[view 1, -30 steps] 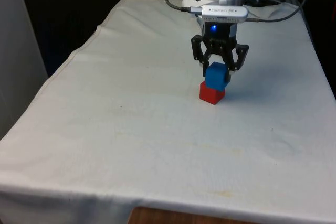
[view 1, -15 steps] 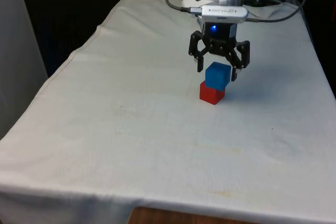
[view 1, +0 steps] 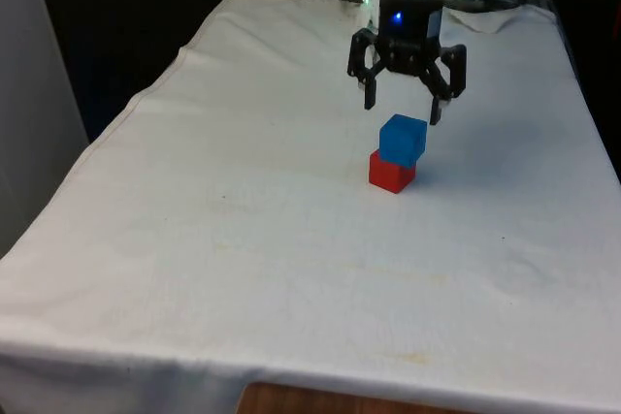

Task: Stack the two cubes.

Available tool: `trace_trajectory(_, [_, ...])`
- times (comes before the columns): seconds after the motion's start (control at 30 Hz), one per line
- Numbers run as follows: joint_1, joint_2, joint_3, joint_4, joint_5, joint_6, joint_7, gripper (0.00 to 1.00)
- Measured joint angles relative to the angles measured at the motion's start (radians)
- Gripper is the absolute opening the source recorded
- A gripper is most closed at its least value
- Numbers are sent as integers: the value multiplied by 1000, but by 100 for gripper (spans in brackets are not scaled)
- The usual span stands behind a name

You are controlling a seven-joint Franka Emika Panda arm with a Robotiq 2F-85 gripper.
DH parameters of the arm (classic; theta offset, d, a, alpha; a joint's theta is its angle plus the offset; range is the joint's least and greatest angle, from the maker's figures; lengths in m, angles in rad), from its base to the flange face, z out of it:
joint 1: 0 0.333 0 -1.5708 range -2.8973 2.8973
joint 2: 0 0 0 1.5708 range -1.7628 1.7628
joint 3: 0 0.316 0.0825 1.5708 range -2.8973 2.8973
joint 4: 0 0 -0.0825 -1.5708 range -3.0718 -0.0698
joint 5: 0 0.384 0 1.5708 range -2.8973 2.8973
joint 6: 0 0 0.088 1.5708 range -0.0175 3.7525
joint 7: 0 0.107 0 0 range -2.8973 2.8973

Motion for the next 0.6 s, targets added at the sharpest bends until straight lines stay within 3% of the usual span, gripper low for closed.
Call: trace_trajectory(0.6, [-1, -58, 0, 2, -3, -21, -107, 100])
